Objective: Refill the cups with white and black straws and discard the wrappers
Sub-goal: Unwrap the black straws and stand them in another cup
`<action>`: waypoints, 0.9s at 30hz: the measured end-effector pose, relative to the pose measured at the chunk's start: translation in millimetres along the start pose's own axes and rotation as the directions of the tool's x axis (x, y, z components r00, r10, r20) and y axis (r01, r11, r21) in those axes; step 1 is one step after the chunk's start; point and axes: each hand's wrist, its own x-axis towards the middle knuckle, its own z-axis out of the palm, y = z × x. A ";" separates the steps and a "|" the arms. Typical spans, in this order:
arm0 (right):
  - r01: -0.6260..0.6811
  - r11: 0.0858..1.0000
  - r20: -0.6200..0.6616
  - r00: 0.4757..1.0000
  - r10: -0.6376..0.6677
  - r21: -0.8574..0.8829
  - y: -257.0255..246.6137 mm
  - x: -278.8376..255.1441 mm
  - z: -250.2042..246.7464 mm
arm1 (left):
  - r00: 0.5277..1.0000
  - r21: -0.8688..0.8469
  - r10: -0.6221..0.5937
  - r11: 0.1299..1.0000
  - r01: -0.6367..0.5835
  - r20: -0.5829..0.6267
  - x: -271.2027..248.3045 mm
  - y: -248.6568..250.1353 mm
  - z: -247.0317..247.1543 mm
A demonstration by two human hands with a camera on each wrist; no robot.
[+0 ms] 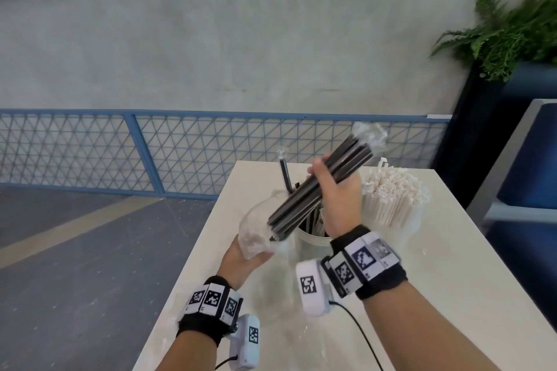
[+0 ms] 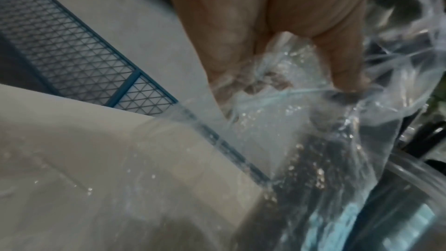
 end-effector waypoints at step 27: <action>-0.074 0.867 0.090 0.987 0.135 -0.493 52.3 11.0 -12.7 | 0.948 -0.377 -0.058 0.924 -0.068 -0.313 -9.1 35.4 3.2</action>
